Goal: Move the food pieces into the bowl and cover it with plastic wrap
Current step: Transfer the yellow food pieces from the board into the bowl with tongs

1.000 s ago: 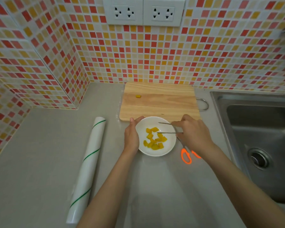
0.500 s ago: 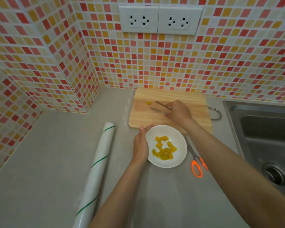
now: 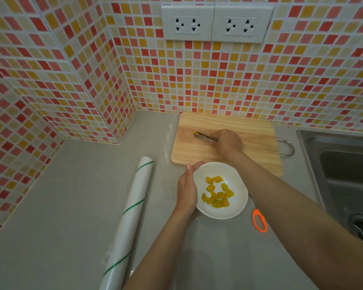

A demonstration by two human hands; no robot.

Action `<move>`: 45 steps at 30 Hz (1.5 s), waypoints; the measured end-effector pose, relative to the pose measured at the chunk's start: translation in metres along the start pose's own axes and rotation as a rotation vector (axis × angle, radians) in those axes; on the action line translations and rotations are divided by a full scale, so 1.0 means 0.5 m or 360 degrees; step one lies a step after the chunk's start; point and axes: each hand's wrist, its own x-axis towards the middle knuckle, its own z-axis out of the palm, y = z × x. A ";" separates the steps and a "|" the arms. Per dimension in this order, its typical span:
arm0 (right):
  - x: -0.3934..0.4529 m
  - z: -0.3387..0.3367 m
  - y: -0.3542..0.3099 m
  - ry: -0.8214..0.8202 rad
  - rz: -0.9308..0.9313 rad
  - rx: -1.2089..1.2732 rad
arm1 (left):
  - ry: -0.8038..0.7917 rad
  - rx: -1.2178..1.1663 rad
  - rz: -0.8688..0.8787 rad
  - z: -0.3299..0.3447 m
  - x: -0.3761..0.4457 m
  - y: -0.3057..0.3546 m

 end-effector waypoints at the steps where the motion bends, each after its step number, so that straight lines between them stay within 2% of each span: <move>1: -0.009 -0.006 0.006 -0.0003 -0.0019 0.0038 | 0.0001 0.0003 -0.0003 0.000 0.000 0.000; 9: -0.160 -0.110 0.075 0.0076 -0.0397 0.0022 | -0.0017 -0.0018 -0.0017 -0.002 0.006 0.001; 16: -0.242 -0.138 0.094 -0.0191 -0.0521 -0.0578 | -0.0014 0.0006 -0.0010 0.000 0.000 0.008; 19: -0.243 -0.141 0.094 -0.0207 -0.0542 -0.0694 | -0.0012 0.0028 -0.0004 0.001 -0.001 0.010; 24: -0.219 -0.152 0.116 -0.0019 -0.0426 -0.0471 | -0.0004 0.0055 0.0019 0.000 -0.002 0.009; 29: -0.167 -0.126 0.161 0.0262 -0.0128 -0.0157 | -0.0014 0.0049 0.0027 0.000 -0.001 0.008; 35: -0.132 -0.056 0.208 0.0215 0.0302 0.0102 | -0.0019 0.0027 0.0004 -0.001 -0.002 0.006; 45: -0.129 -0.018 0.240 0.0291 0.0272 0.0133 | -0.0002 -0.0021 -0.0004 0.001 0.003 0.001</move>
